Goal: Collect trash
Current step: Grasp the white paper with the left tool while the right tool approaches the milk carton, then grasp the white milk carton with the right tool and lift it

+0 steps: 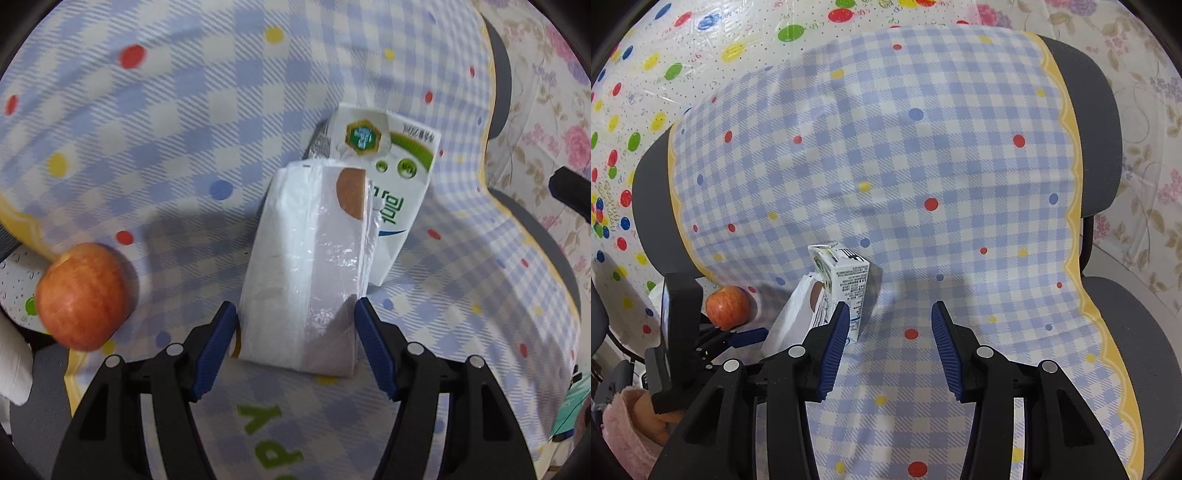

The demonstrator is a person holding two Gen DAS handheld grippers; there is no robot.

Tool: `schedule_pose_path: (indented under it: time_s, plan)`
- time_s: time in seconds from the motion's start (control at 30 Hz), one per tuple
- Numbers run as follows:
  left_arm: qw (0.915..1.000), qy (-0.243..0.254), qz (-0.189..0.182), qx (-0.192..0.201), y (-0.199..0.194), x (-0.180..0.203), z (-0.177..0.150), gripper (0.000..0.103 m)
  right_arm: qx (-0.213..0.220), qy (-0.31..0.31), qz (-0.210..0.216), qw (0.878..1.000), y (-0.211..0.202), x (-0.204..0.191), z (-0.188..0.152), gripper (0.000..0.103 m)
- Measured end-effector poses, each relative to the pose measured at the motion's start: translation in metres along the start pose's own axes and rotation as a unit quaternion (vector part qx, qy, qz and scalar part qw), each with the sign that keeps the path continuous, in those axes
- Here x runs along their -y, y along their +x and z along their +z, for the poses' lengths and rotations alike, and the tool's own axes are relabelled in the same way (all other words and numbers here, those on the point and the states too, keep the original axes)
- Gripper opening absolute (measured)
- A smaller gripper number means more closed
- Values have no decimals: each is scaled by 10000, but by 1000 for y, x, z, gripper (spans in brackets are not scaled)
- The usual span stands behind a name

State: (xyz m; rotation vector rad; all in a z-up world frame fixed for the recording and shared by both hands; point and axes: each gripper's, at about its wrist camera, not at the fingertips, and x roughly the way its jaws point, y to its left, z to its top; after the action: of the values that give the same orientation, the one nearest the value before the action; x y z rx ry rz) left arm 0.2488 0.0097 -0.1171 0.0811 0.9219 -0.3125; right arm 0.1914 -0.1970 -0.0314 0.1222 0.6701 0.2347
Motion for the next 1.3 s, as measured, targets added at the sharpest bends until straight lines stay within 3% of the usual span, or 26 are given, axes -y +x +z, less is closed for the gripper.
schedule_pose_path:
  time_s: [0.1,0.23,0.33,0.43,0.6,0.7,0.8,0.93,1.2,1.27,1.3]
  plan:
    - [9999,2,-97,-39,5,0,-1,53,-74,3,27,10000,4,0,-2,48]
    - [9997,124,-145,124,-8,3,-8,14,-212,-7,85,9997,12,-4,-6,48]
    - [9991,115,-43,399,-28,4,-13,9,-299,-4,170,9994,18,-8,-9,49]
    - [9968,-155,62,783,-57,-1,-17,9,-410,46,298,9987,28,-12,-11,60]
    - [9915,-504,299,1165,-86,-15,-18,9,-573,186,265,9978,51,-12,-11,63]
    - [9907,-599,327,1181,-86,-17,-16,9,-655,205,109,9976,64,-12,-11,64]
    - [9908,-670,309,1132,-81,-20,-18,9,-696,192,-66,9974,74,-12,-10,75]
    - [9910,-775,266,1055,-72,-23,-19,9,-697,223,-237,9970,84,-6,-7,77]
    - [9917,-851,370,895,-51,-26,-11,9,-675,237,-337,9969,114,8,13,76]
    - [9915,-837,451,888,-48,-26,-9,9,-740,191,-296,9966,123,8,15,68]
    - [9914,-843,460,886,-47,-26,-9,9,-815,184,-237,9962,127,7,16,55]
